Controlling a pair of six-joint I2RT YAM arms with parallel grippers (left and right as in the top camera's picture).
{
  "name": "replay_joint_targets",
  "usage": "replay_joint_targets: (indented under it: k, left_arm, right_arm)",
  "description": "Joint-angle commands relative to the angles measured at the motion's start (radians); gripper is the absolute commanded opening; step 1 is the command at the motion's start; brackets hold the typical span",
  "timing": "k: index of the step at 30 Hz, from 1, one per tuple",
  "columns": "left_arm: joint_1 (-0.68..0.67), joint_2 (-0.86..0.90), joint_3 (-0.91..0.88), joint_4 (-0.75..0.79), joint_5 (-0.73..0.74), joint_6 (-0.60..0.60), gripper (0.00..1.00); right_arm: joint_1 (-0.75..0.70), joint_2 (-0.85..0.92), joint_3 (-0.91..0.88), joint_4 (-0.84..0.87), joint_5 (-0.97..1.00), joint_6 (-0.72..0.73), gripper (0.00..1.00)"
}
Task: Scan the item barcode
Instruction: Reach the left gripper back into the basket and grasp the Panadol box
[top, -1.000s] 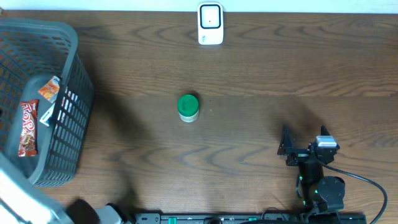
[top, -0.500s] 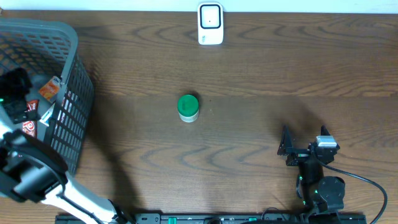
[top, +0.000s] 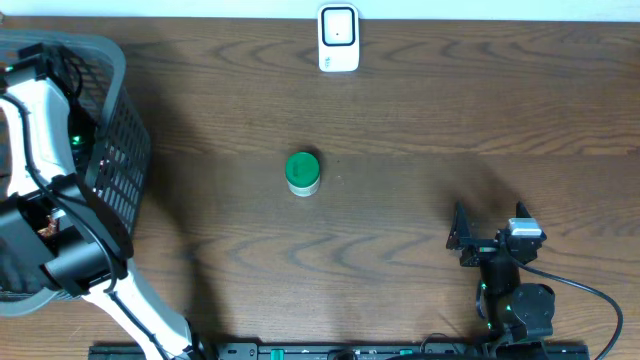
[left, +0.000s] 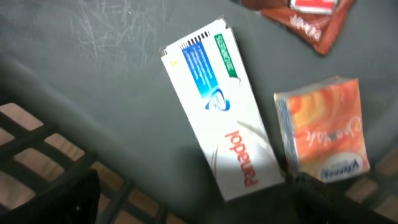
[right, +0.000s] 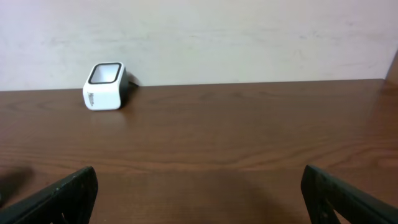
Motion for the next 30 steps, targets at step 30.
replay_joint_targets:
  k: [30]
  left_arm:
    - [0.078,0.035,-0.249,0.282,-0.082,-0.07,0.92]
  right_arm:
    - [0.003,-0.006,-0.001,-0.004,0.003,-0.008,0.99]
